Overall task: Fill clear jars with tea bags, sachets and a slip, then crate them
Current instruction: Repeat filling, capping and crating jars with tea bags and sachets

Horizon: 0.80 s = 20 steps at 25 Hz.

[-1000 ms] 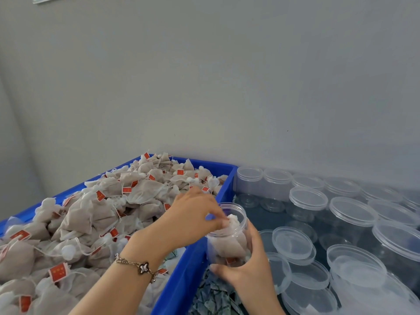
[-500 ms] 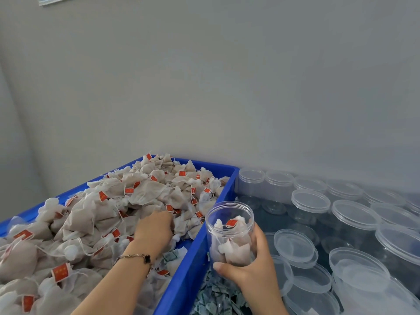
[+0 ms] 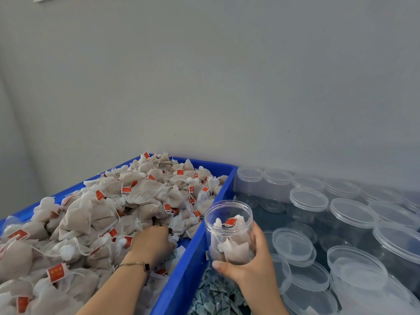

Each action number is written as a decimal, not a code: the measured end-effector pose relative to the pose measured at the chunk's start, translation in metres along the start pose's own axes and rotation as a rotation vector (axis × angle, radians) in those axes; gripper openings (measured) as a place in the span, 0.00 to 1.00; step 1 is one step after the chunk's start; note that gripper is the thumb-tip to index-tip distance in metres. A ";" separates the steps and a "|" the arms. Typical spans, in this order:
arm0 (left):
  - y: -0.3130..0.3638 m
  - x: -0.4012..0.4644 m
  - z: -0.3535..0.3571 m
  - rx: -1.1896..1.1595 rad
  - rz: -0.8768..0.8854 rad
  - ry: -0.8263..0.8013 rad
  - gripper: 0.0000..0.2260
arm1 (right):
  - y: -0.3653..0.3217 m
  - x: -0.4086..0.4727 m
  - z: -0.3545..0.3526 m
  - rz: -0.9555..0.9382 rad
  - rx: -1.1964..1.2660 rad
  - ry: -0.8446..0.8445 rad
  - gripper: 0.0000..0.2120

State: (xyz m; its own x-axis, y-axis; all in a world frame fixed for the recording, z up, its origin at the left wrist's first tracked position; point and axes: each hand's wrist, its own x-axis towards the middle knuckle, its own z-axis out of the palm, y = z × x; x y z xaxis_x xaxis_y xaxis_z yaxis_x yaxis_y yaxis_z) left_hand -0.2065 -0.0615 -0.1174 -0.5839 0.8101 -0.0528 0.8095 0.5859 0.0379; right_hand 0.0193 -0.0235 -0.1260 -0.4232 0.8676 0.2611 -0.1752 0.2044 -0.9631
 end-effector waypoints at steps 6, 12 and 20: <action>0.004 0.002 -0.016 -0.075 -0.031 -0.002 0.12 | 0.000 0.001 -0.001 -0.003 0.006 0.004 0.49; 0.016 -0.002 -0.056 -0.590 -0.137 0.127 0.24 | 0.001 0.002 -0.001 0.016 0.011 0.002 0.51; 0.047 -0.054 -0.116 -1.532 0.064 0.181 0.12 | -0.001 0.002 0.000 0.022 -0.012 -0.009 0.55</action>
State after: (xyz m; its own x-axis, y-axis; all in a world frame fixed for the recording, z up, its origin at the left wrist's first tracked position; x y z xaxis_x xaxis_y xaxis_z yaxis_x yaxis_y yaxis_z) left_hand -0.1445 -0.0751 0.0026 -0.6432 0.7589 0.1021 0.0617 -0.0815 0.9948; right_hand 0.0182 -0.0220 -0.1250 -0.4352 0.8677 0.2402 -0.1548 0.1908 -0.9694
